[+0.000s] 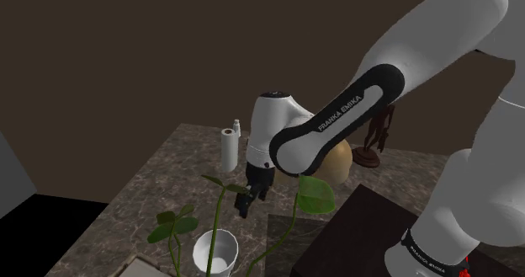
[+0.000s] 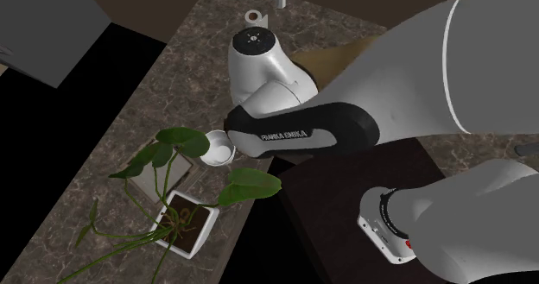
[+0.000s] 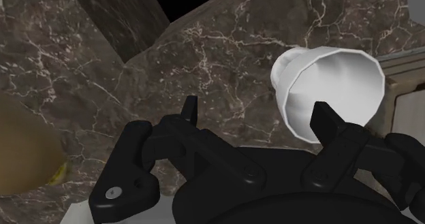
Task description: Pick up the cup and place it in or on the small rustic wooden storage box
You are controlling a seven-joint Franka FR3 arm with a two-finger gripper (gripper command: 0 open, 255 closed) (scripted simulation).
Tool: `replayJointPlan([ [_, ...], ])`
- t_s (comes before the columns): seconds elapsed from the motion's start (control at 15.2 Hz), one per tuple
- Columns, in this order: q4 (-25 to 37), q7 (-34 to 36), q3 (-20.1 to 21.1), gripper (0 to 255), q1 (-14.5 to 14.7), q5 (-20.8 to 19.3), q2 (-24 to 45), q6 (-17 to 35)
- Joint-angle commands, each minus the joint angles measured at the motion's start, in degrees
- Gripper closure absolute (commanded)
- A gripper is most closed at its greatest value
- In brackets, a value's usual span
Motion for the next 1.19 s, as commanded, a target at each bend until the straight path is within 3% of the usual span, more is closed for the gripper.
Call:
replayJointPlan([
  [0.0,2.2,1.8,0.3,0,0.7,-1.6,5.0,3.0],
  [0.33,8.5,6.3,-0.6,0,4.2,-5.6,16.6,8.5],
  [0.86,10.3,8.1,-2.8,0,6.9,-8.1,23.4,13.5],
  [1.12,10.3,8.1,-2.8,0,7.0,-8.1,23.4,13.5],
])
